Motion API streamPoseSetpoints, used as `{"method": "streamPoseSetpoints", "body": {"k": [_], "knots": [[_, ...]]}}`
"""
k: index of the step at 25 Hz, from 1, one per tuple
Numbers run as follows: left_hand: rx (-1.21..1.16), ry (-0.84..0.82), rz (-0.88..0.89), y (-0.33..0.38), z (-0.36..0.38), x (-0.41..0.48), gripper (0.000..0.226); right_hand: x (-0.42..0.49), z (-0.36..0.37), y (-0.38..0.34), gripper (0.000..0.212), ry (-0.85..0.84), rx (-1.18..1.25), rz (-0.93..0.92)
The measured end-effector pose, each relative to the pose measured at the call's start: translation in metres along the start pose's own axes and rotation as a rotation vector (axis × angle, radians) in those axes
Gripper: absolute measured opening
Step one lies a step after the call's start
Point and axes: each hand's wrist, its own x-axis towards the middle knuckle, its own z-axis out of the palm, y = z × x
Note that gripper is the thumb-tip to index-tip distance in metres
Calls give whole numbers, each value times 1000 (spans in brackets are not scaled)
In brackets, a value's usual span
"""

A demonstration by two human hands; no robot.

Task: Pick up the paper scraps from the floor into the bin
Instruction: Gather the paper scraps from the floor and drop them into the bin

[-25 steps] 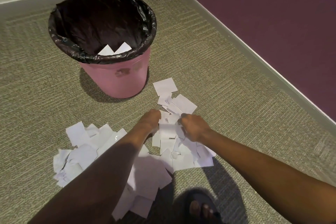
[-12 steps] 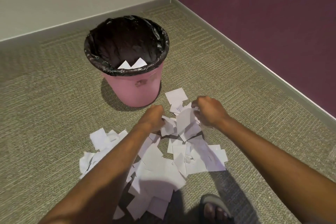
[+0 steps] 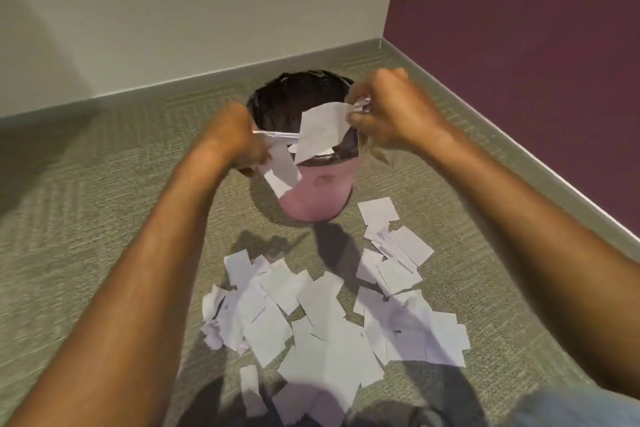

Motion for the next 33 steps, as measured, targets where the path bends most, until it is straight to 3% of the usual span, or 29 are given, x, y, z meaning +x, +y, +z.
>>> {"method": "streamPoseSetpoints", "body": {"k": [3, 5, 15, 18, 22, 24, 27, 28, 30, 33], "knots": [[-142, 187, -82, -6, -42, 21, 35, 47, 20, -10, 15, 25, -1, 6], [-200, 248, -75, -2, -44, 41, 35, 64, 37, -10, 20, -9, -46, 32], [-110, 309, -45, 10, 16, 98, 27, 82, 65, 6, 20, -44, -133, 142], [-123, 258, -35, 17, 19, 99, 40, 84, 66, 7, 21, -37, -73, 185], [-159, 30, 41, 21, 23, 89, 82, 80, 73, 12, 48, -121, 168, 219], [-134, 109, 91, 17, 27, 83, 67, 75, 76, 20, 36, -65, 164, 218], [-277, 358, 259, 14, 42, 59, 9, 59, 74, 42, 13, 125, 181, 287], [-331, 352, 334, 15, 51, 49, 19, 49, 74, 52, 12, 167, 185, 321], [-397, 120, 431, 15, 80, 30, 33, 24, 80, 77, 11, 166, 173, 387], [-253, -287, 458, 7, 154, 19, 31, -22, 106, 121, 8, -55, 86, 472]]}}
